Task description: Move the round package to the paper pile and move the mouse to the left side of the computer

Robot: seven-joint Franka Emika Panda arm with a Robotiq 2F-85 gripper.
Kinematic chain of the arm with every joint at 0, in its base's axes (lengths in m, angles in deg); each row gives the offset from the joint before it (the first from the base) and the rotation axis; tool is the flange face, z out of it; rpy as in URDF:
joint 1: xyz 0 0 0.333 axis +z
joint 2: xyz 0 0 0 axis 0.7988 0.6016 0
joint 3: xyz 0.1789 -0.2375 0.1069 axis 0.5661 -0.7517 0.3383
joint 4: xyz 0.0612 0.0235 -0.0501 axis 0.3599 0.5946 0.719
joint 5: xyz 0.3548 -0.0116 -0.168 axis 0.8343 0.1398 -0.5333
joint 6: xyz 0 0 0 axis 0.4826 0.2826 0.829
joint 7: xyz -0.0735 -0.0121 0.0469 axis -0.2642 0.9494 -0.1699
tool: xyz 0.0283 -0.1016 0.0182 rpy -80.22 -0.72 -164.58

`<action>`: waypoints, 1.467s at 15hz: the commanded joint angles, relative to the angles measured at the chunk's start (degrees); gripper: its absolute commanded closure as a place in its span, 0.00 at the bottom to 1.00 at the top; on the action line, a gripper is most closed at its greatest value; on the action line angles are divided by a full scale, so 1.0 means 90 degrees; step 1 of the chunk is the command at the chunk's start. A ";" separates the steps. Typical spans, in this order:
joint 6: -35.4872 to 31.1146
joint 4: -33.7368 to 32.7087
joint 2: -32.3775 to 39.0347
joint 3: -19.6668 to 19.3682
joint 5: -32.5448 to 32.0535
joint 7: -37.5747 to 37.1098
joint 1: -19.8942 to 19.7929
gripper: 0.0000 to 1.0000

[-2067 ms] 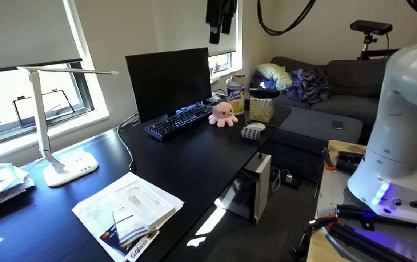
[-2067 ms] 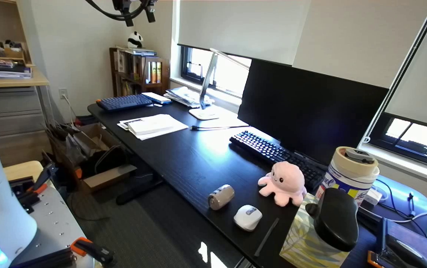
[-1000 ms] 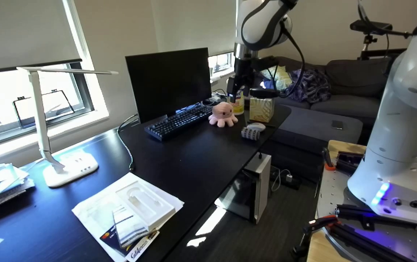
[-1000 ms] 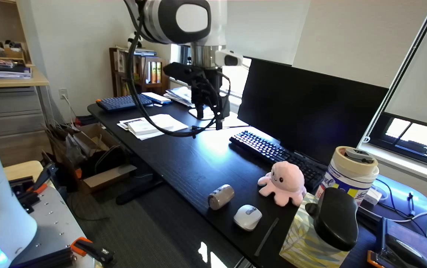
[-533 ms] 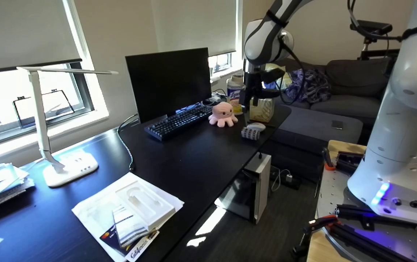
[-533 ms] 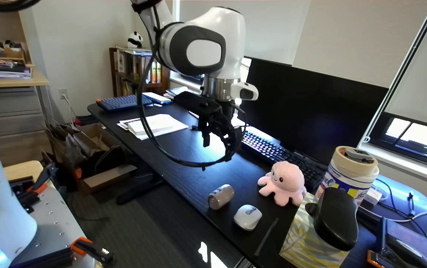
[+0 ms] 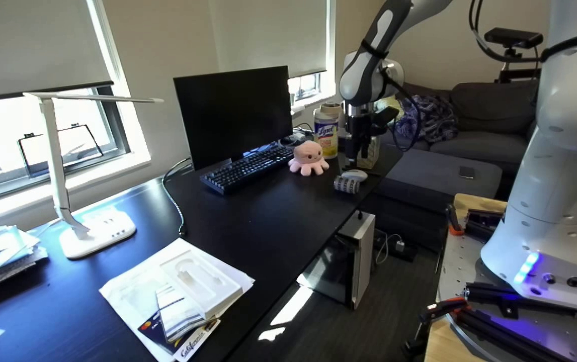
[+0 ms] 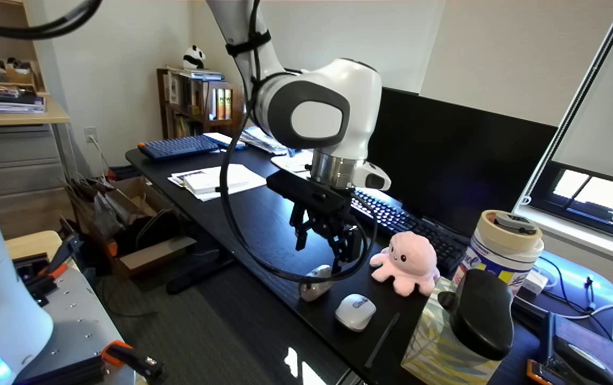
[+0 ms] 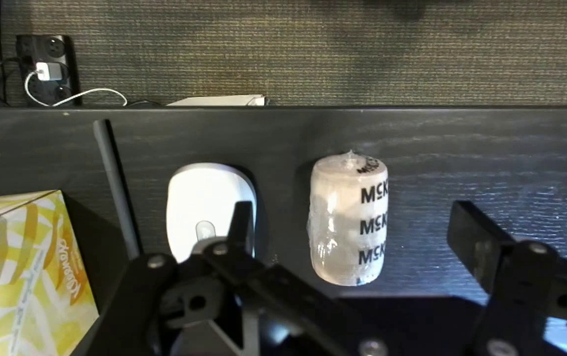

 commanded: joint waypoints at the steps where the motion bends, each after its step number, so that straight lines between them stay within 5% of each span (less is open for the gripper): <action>1: 0.0011 -0.0061 0.0055 0.0158 0.0084 0.0052 -0.0136 0.00; 13: -0.0748 -0.0161 0.0639 0.0465 0.0192 -0.0034 -0.0110 0.00; 22: -0.0905 -0.0582 0.1541 0.1055 0.0611 0.0301 -0.0651 0.00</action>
